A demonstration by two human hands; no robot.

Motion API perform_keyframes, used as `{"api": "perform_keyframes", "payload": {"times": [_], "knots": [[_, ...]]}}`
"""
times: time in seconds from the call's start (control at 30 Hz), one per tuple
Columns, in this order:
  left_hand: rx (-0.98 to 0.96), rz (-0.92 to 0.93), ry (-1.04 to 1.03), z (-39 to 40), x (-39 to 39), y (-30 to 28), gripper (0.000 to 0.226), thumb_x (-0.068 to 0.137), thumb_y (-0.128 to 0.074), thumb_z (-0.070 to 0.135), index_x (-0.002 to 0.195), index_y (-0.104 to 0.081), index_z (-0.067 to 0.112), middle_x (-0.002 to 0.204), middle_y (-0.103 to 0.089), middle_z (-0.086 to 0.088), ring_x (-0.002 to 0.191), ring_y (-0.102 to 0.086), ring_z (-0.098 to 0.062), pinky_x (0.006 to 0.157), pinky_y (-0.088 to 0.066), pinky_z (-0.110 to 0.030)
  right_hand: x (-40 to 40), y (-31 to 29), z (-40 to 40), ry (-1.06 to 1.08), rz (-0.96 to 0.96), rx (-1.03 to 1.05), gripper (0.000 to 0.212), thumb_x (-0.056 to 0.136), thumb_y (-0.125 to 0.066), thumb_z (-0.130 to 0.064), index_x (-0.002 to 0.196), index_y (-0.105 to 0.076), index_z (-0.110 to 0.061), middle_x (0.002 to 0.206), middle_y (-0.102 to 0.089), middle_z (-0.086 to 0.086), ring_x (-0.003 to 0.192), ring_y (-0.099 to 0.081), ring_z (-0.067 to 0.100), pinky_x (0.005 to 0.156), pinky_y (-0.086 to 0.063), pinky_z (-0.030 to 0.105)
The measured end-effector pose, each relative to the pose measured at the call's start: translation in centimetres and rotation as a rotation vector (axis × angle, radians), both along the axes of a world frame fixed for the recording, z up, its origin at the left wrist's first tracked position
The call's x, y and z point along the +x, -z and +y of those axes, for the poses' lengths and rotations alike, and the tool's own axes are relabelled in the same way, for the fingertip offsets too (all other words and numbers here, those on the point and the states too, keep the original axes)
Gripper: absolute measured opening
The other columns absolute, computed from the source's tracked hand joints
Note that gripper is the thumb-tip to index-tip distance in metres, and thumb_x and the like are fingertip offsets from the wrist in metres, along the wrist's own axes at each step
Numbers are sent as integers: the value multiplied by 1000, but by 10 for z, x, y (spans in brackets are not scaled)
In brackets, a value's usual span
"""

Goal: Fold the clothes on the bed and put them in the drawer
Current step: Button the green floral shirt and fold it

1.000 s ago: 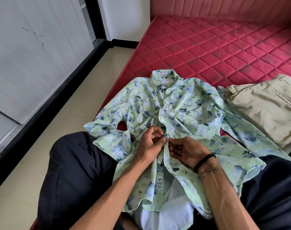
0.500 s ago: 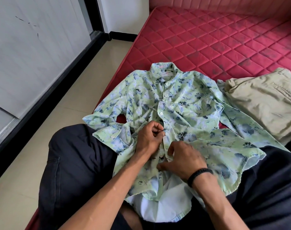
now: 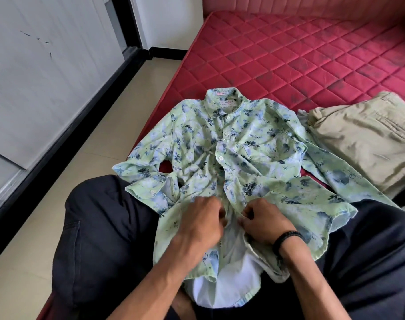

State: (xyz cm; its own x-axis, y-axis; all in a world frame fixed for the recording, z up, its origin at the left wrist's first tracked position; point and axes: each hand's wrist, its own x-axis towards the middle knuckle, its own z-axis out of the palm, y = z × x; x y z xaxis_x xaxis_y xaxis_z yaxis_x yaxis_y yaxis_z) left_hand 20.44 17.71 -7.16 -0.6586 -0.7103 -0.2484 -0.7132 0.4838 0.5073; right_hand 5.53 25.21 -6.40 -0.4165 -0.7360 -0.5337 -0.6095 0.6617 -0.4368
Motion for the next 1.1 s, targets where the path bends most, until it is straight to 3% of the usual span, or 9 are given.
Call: {"api": "perform_keyframes", "payload": {"times": [0.1,0.2,0.33,0.43,0.57,0.67,0.73,0.83,1.1], "knots": [[-130,-162,-2,14,0,3,19,88,-72,-1,99,-72,15,90,-73,-2,79,-72,-19,81,-62,-34,-4,-5,2,-7,-52,-17,17,91,-68,-18,83,-70,-4,79,-75,10,69,-66,20,59,-50,30],[-164,-193,-9,9,-7,-1,21,87,-70,-4,99,-68,13,80,-67,0,72,-66,-17,68,-53,-27,-6,-3,3,-18,-121,-47,23,93,-67,-17,78,-68,0,76,-75,14,63,-62,17,65,-57,39],[-66,-160,-33,9,-10,-2,16,84,-71,-2,93,-66,10,77,-64,-1,73,-65,-19,68,-56,-32,-7,-5,2,-37,-244,-47,36,102,-59,-20,67,-52,-17,57,-58,-4,53,-57,10,47,-41,18],[5,-29,-142,7,-5,2,11,78,-77,8,82,-71,16,76,-71,2,69,-69,-15,64,-61,-35,-6,-5,0,-21,-302,-63,33,103,-58,-22,71,-51,-16,55,-52,-6,40,-44,4,42,-33,16],[142,201,-338,9,1,-3,10,76,-84,21,72,-75,19,64,-72,9,55,-68,-2,55,-60,-28,-1,2,1,151,-391,-205,14,95,-71,-21,87,-69,-11,72,-67,0,59,-53,12,57,-42,25],[242,276,-429,9,1,-9,8,77,-86,23,75,-78,21,64,-74,10,55,-68,1,56,-59,-22,4,4,2,265,-456,-282,8,91,-76,-12,89,-70,-7,70,-66,4,47,-49,9,45,-40,20],[309,303,-469,7,0,-10,7,78,-86,20,77,-78,20,66,-75,8,57,-70,-2,59,-61,-26,4,7,2,234,-354,-318,10,89,-77,-12,83,-69,-13,68,-66,-2,46,-50,4,44,-42,17],[403,317,-514,5,-2,-8,8,78,-85,17,79,-78,20,68,-76,6,62,-74,-10,67,-65,-36,4,13,1,167,-189,-367,17,84,-82,-19,76,-69,-26,72,-70,-10,62,-60,-2,58,-45,12],[603,414,-629,2,-1,-7,9,82,-82,2,86,-79,9,70,-77,-9,58,-72,-16,64,-64,-32,5,17,0,176,-233,-366,11,83,-84,-21,79,-74,-24,73,-74,-8,65,-64,-2,58,-45,12]]}}
